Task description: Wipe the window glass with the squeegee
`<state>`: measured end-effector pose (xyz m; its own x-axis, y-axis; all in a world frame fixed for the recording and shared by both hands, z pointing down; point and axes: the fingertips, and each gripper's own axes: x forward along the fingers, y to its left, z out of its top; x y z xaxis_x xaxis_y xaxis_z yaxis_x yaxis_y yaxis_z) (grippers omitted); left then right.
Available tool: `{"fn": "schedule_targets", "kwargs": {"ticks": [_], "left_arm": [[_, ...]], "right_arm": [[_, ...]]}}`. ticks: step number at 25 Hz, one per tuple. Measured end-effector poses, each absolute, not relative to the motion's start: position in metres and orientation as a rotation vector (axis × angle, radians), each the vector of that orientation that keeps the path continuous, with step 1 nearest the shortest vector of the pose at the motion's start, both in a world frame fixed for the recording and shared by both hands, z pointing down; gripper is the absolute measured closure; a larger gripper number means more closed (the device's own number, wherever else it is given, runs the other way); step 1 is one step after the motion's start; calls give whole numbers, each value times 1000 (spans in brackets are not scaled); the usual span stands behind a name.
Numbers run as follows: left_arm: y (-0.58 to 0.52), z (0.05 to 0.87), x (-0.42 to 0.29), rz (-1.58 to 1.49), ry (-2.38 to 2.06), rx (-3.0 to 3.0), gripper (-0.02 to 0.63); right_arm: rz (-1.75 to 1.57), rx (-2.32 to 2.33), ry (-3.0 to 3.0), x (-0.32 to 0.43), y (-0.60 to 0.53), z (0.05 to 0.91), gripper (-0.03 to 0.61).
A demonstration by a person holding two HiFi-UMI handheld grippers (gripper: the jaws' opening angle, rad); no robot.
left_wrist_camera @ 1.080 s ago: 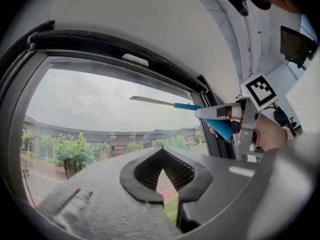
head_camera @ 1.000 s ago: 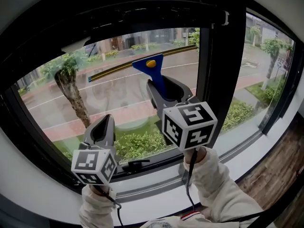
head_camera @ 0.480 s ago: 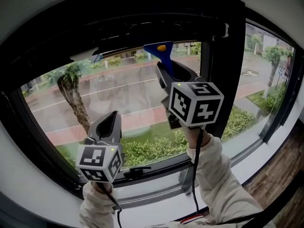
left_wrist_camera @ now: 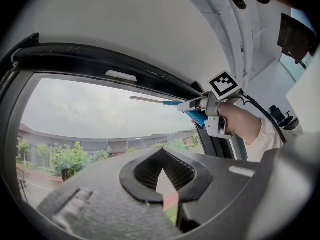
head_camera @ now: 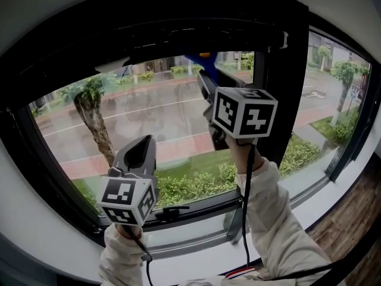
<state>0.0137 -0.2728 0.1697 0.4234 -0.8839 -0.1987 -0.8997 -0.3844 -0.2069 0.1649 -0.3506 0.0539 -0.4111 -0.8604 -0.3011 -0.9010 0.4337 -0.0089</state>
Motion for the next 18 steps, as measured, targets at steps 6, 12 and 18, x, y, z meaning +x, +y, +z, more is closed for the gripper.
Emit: {"fn": "schedule_targets", "kwargs": {"ticks": [6, 12, 18], "left_arm": [[-273, 180, 11, 70, 1564, -2414, 614], [-273, 189, 10, 53, 1574, -2423, 614], [-272, 195, 4, 34, 1593, -2423, 614]], "right_arm": [[232, -1571, 2440, 163, -356, 66, 433], [245, -1589, 2443, 158, -356, 75, 433], [245, -1605, 2441, 153, -355, 88, 433]]}}
